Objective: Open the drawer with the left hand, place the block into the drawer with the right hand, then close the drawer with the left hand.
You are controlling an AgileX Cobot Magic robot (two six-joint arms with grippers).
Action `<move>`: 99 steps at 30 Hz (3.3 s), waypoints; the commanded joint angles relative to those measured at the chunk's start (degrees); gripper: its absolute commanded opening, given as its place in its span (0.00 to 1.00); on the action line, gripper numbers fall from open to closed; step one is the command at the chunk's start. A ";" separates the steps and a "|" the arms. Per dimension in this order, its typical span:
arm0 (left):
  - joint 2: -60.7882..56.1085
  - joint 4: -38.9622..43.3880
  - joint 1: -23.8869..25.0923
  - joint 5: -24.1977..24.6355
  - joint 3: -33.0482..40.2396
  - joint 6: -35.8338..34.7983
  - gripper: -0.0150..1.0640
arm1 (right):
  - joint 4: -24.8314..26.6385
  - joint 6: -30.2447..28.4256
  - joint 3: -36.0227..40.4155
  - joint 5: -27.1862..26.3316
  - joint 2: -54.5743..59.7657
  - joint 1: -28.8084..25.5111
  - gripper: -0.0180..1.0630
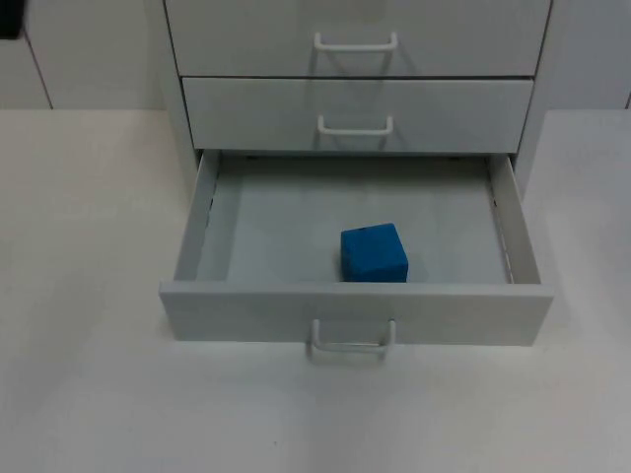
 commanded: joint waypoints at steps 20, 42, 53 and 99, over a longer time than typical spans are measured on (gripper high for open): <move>28.67 -0.49 -32.06 -16.59 0.16 14.30 0.31 | -0.33 -0.70 0.10 -1.35 -0.53 -0.34 0.73; 46.89 24.38 -38.50 -42.33 0.16 15.08 0.01 | -0.09 -0.70 0.10 -1.44 -0.53 -0.34 0.73; 54.88 28.59 -38.50 -45.44 0.16 15.08 0.01 | 0.14 -0.48 0.10 -1.44 -0.53 -0.34 0.73; 66.00 28.03 -25.68 -58.93 -15.07 18.96 0.01 | 0.26 0.86 0.10 -0.88 -0.53 0.04 0.73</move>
